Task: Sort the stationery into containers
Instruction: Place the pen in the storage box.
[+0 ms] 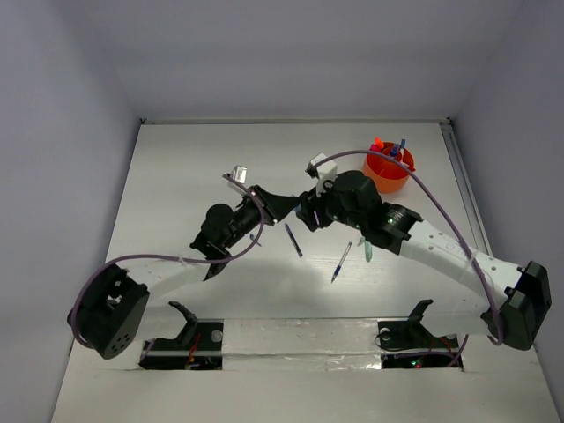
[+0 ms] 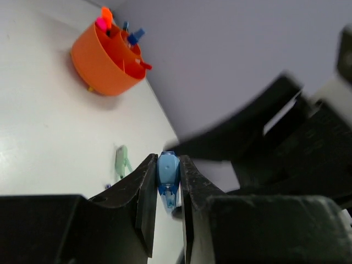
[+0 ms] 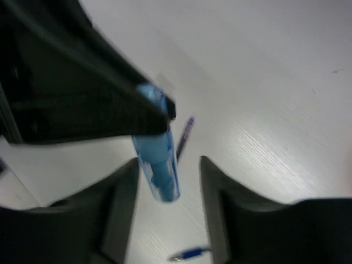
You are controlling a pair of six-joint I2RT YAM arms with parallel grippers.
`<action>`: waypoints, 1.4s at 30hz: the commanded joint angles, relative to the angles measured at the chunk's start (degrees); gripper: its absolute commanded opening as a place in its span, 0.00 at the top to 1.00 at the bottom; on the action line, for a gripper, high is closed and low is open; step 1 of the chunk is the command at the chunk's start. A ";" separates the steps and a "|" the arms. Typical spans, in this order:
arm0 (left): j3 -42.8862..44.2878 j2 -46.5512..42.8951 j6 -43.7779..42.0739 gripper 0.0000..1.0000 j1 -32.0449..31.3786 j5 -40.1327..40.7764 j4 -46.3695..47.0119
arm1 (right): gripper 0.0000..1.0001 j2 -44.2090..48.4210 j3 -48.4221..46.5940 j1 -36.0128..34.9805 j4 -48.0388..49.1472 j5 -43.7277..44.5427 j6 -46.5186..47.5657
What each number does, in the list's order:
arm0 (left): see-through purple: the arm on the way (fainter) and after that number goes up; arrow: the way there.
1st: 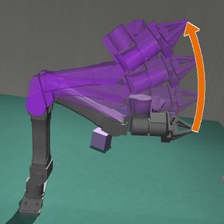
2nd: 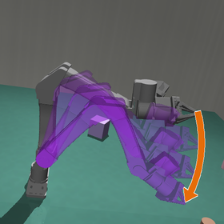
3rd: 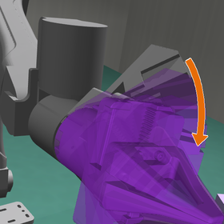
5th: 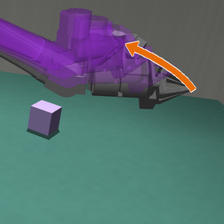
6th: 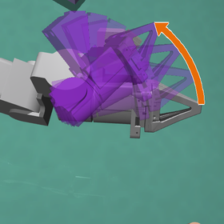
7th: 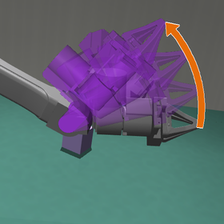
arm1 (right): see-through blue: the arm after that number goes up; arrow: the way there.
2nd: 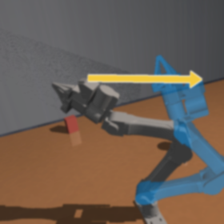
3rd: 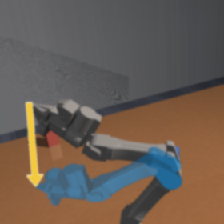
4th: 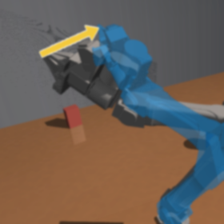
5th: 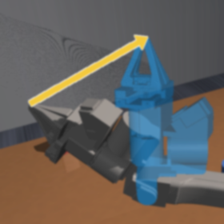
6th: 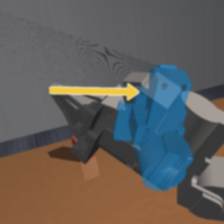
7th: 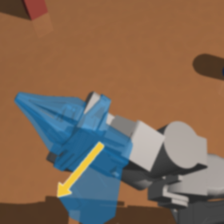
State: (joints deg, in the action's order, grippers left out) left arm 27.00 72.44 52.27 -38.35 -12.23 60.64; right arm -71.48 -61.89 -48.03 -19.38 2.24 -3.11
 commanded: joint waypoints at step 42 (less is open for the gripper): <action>-11.62 -14.88 17.87 1.00 8.90 -1.13 21.01 | 0.68 -0.76 15.39 1.80 60.07 -15.42 -37.23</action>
State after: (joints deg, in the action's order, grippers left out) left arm 16.21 59.09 69.97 -29.17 -13.19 73.10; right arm -71.79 -43.20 -46.46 36.51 -12.64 -39.64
